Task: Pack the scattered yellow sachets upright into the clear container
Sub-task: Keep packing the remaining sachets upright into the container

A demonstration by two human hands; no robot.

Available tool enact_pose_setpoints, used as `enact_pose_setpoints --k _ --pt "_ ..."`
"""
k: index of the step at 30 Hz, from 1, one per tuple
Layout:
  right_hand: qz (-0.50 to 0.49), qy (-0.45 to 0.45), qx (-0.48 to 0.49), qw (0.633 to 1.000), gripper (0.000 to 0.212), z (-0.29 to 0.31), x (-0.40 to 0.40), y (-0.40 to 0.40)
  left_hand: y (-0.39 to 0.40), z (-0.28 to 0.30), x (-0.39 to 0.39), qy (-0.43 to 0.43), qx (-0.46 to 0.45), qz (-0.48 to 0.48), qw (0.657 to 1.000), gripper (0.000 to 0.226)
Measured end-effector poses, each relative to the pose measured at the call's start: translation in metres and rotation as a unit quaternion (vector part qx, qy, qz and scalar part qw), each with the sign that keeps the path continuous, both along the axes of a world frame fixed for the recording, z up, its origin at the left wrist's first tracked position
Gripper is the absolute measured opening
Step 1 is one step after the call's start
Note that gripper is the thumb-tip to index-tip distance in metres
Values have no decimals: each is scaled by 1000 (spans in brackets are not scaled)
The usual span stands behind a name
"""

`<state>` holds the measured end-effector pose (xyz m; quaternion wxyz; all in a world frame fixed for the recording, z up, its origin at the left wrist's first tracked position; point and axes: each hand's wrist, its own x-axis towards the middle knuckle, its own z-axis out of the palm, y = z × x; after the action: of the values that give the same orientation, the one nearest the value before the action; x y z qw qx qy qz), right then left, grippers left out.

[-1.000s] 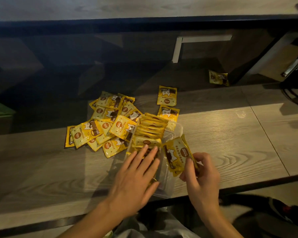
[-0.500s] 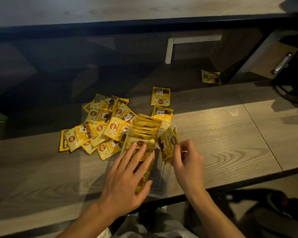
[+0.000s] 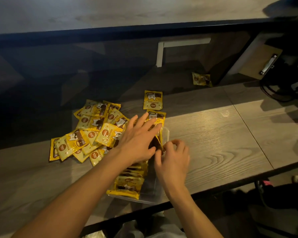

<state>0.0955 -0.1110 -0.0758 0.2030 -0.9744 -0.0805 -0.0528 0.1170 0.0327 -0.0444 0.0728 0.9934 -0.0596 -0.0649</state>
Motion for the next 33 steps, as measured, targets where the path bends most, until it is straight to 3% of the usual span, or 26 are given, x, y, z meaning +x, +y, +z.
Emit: enact_pose_setpoints --k 5,10,15,20,22,27,33 --pt "19 5 -35 999 27 9 14 4 -5 4 10 -27 -8 22 999 54" --pt "46 17 -23 999 31 9 15 -3 -13 6 23 -59 -47 20 997 55" --pt "84 19 122 989 44 15 30 -17 -6 6 28 -53 -139 36 988 45" --pt "58 56 233 969 38 30 98 -15 18 13 52 -44 -220 160 961 35" --pt "81 82 209 971 36 37 138 -6 28 14 65 -32 -230 201 952 32" --pt "240 141 29 960 47 33 216 30 43 13 89 16 -217 270 938 31" --pt "258 214 -74 939 56 6 263 67 50 10 108 79 -174 320 928 35"
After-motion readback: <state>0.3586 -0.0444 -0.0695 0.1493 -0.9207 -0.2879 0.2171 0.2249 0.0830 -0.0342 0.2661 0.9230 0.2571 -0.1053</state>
